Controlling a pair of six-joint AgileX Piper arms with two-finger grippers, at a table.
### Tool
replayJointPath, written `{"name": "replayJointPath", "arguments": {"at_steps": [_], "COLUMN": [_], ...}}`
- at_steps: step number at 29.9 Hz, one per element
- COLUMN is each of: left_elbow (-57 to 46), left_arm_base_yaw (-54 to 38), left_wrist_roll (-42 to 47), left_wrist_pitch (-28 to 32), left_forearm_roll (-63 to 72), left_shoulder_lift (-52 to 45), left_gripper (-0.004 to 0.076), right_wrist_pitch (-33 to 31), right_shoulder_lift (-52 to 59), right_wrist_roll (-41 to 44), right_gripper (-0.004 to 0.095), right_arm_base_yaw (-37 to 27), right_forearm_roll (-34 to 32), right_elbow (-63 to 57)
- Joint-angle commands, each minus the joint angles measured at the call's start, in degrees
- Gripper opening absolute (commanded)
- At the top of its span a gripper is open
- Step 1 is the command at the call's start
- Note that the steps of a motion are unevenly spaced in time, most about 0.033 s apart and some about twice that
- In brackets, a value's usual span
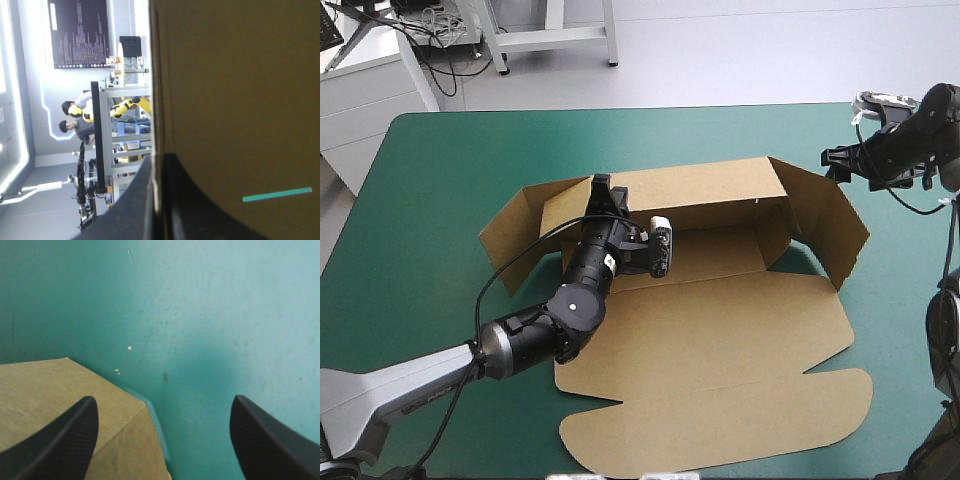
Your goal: Fold the box
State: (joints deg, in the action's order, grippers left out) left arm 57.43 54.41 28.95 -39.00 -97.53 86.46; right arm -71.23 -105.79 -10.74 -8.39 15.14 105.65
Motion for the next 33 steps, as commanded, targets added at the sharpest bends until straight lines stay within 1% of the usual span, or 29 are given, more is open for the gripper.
{"name": "replayJointPath", "arguments": {"at_steps": [1, 7, 12, 15, 17, 21, 22, 29, 32, 33], "left_elbow": [1.50, 1.50, 1.50, 1.50, 1.50, 1.50, 1.50, 1.50, 1.50, 1.50], "left_arm_base_yaw": [-0.97, -1.33, -1.33, -1.33, -1.33, -1.33, -1.33, -1.33, -1.33, -1.33], "left_wrist_roll": [2.14, 2.14, 2.14, 2.14, 2.14, 1.91, 1.91, 1.91, 1.91, 1.91], "left_wrist_pitch": [-3.77, -3.45, -0.93, -0.55, -0.55, -0.55, -0.55, -0.55, -0.55, -0.55], "left_forearm_roll": [-5.49, -5.64, -5.64, -5.64, -5.64, -5.64, -5.64, -5.64, -5.64, -5.64], "left_shoulder_lift": [-1.91, -1.91, -1.91, -1.91, -1.91, -1.91, -1.91, -1.91, -1.91, -1.91], "left_gripper": [-0.0010, -0.0010, -0.0010, -0.0010, -0.0010, -0.0010, -0.0010, -0.0010, -0.0010, -0.0010], "right_wrist_pitch": [-0.60, 0.40, 2.36, 3.80, 3.80, 3.93, 4.17, 6.96, 10.17, 12.25], "right_shoulder_lift": [3.32, 3.22, 3.22, 3.33, 3.42, 3.70, 4.01, 8.74, 11.79, 12.76], "right_wrist_roll": [-1.01, -1.77, -1.92, -2.88, -4.68, -8.90, -9.43, -11.72, -13.16, -13.16], "right_gripper": [0.0680, 0.0680, 0.0680, 0.0679, 0.0680, 0.0679, 0.0679, 0.0679, 0.0679, 0.0679], "right_arm_base_yaw": [-0.92, -0.92, -0.92, -0.92, -0.92, -0.92, -0.92, -0.92, -0.92, -0.92], "right_forearm_roll": [3.19, 4.80, 5.07, 5.26, 7.28, 14.67, 15.60, 15.22, 15.14, 14.98], "right_elbow": [1.24, 1.24, 1.24, 0.31, -1.32, -5.37, -6.32, -13.17, -17.70, -19.86]}}
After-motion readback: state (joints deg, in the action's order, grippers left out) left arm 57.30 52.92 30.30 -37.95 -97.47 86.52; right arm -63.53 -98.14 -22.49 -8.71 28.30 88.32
